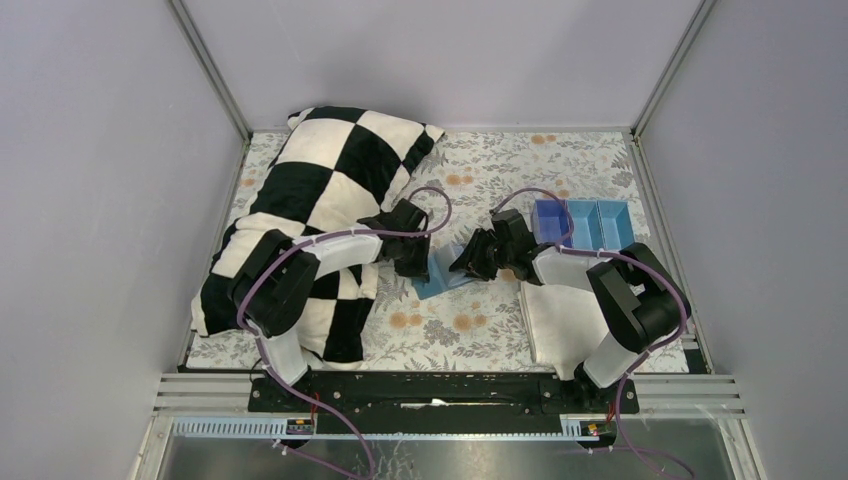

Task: Take the credit cards out of the card holder
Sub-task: Open the card holder at the center of the board, then remove the credit card from the card holder.

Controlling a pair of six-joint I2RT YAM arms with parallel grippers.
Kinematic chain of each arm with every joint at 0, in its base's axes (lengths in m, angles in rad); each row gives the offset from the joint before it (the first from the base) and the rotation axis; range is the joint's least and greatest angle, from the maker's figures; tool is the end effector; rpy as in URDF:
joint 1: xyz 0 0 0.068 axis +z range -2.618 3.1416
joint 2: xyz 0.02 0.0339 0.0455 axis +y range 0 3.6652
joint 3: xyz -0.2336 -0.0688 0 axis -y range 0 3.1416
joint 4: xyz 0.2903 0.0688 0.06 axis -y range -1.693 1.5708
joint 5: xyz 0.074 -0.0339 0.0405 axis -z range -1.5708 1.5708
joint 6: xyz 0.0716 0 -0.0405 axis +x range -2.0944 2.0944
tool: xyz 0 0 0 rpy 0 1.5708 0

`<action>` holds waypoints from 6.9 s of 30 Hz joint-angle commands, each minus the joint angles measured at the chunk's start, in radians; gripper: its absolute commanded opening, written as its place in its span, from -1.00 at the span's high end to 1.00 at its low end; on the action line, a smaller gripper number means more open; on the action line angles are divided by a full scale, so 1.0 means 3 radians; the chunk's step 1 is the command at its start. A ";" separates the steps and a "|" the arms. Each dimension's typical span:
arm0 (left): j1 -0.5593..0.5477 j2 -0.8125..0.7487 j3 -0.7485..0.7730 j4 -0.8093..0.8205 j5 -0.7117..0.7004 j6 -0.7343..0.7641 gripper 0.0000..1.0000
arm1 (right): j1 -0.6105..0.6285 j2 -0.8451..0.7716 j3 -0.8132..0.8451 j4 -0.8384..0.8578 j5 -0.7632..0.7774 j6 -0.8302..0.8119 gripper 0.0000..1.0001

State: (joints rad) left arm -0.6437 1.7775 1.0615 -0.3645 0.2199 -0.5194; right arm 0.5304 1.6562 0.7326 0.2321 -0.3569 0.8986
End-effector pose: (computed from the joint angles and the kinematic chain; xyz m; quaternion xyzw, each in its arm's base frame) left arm 0.3058 -0.2490 0.0699 0.0865 0.9607 -0.2215 0.1431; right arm 0.3078 0.2095 0.0609 0.0887 0.8893 0.3958 0.2112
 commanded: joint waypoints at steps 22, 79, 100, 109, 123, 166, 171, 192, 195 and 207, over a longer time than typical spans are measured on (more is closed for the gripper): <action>0.0077 -0.0428 0.0766 -0.0782 0.0228 0.0342 -0.32 | 0.0066 0.0128 0.0235 0.0080 -0.0410 -0.0189 0.36; 0.0132 0.0405 -0.0045 0.0704 0.0524 -0.0523 0.06 | -0.0404 -0.0156 0.0067 -0.0283 -0.0389 -0.0626 0.07; 0.0113 -0.0197 0.0024 0.0392 0.0582 -0.0302 0.01 | -0.0404 -0.0297 -0.0078 -0.0313 -0.0129 -0.0719 0.04; 0.0116 0.0076 -0.0154 0.0403 0.0477 -0.0289 0.00 | -0.0403 -0.0336 -0.0058 -0.0391 -0.0002 -0.0774 0.01; 0.0118 0.0349 -0.0142 0.0448 0.0560 -0.0248 -0.01 | -0.0403 -0.0178 -0.0015 -0.0305 -0.0410 -0.0908 0.02; 0.0243 0.0523 0.0234 0.0190 0.0561 -0.0119 -0.17 | -0.0403 -0.0015 0.0044 -0.0227 -0.0659 -0.0906 0.09; 0.0244 0.0502 0.0240 0.0194 0.0559 -0.0096 -0.17 | -0.0403 -0.0103 0.0014 -0.0154 -0.0669 -0.0827 0.16; 0.0234 0.0132 0.0414 -0.0136 0.0506 -0.0028 -0.17 | -0.0403 -0.0668 -0.0045 -0.0463 0.0012 -0.0922 0.10; 0.0234 0.0069 0.0419 -0.0242 0.0378 0.0043 -0.16 | -0.0401 -0.0570 0.0011 -0.0436 -0.0089 -0.0921 0.11; 0.0234 0.0168 0.0251 -0.0167 0.0375 -0.0003 -0.17 | -0.0403 -0.0156 -0.0055 -0.0223 -0.0203 -0.0768 0.18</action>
State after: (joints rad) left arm -0.5713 1.8412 1.1419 -0.4255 0.3355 -0.5282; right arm 0.4053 1.5772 0.7254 0.1192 -0.3882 0.6502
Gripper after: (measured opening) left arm 0.582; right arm 0.415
